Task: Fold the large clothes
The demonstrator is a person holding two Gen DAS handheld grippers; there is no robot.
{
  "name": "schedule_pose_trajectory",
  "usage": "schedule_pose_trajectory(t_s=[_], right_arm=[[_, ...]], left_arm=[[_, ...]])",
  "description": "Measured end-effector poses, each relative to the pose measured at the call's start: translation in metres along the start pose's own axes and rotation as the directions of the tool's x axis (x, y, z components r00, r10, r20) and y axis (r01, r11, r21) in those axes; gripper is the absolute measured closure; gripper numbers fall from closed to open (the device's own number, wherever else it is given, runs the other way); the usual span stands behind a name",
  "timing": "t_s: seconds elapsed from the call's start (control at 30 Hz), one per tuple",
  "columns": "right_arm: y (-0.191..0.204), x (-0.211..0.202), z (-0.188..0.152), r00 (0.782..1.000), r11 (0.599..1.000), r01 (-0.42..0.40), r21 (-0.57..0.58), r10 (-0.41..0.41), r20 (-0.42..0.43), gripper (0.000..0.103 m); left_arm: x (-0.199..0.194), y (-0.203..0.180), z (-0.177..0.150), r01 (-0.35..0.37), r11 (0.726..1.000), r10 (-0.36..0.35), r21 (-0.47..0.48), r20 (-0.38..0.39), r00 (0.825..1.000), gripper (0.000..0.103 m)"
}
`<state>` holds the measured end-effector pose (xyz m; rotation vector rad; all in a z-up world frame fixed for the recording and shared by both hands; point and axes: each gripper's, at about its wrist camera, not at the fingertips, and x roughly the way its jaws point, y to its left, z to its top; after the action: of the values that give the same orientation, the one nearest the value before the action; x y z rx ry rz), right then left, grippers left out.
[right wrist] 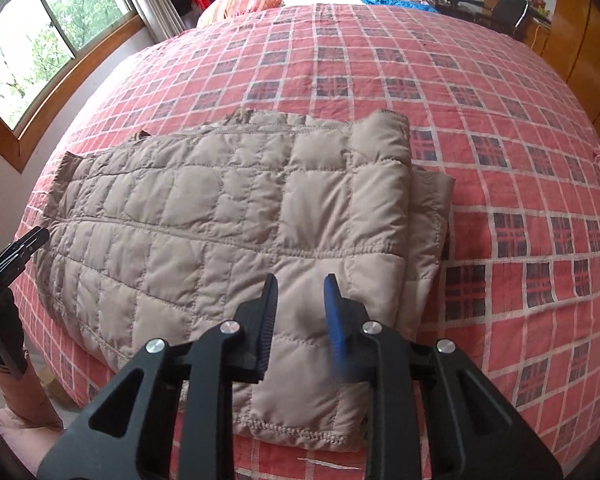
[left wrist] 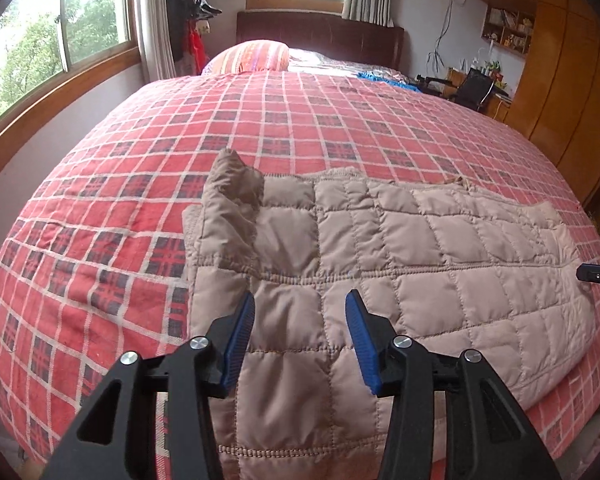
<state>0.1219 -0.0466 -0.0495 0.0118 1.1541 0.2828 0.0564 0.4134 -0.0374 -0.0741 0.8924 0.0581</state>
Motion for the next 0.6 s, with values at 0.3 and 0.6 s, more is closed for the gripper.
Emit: schedule_pose_trajectory(t_s=[0.3, 0.6], right_arm=[[-0.022, 0.05, -0.008, 0.997, 0.997, -0.043, 0.059, 0.047, -0.06, 0.083], [-0.016, 0.035, -0.002, 0.998, 0.998, -0.009, 0.065, 0.014, -0.069, 0.079]], left_arm=[[0.031, 0.006, -0.019, -0.013, 1.0, 0.014, 0.018, -0.014, 1.0, 0.055], [0.024, 0.009, -0.015, 0.006, 1.0, -0.006, -0.005, -0.024, 1.0, 0.055]])
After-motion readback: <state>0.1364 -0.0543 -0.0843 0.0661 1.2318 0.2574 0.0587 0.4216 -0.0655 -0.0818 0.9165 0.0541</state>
